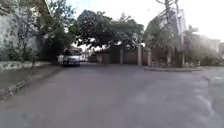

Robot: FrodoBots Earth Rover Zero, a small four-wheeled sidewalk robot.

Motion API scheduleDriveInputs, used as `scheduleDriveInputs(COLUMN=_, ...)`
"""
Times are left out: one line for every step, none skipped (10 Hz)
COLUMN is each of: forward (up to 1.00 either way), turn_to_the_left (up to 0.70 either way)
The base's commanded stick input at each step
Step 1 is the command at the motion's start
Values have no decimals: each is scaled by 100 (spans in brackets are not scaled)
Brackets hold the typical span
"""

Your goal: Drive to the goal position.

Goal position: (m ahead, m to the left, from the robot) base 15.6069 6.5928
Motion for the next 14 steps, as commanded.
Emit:
scheduleDriveInputs(forward=100, turn_to_the_left=0)
scheduleDriveInputs(forward=100, turn_to_the_left=0)
scheduleDriveInputs(forward=100, turn_to_the_left=0)
scheduleDriveInputs(forward=100, turn_to_the_left=0)
scheduleDriveInputs(forward=100, turn_to_the_left=0)
scheduleDriveInputs(forward=100, turn_to_the_left=0)
scheduleDriveInputs(forward=100, turn_to_the_left=0)
scheduleDriveInputs(forward=100, turn_to_the_left=0)
scheduleDriveInputs(forward=100, turn_to_the_left=0)
scheduleDriveInputs(forward=100, turn_to_the_left=0)
scheduleDriveInputs(forward=100, turn_to_the_left=0)
scheduleDriveInputs(forward=100, turn_to_the_left=0)
scheduleDriveInputs(forward=100, turn_to_the_left=0)
scheduleDriveInputs(forward=100, turn_to_the_left=0)
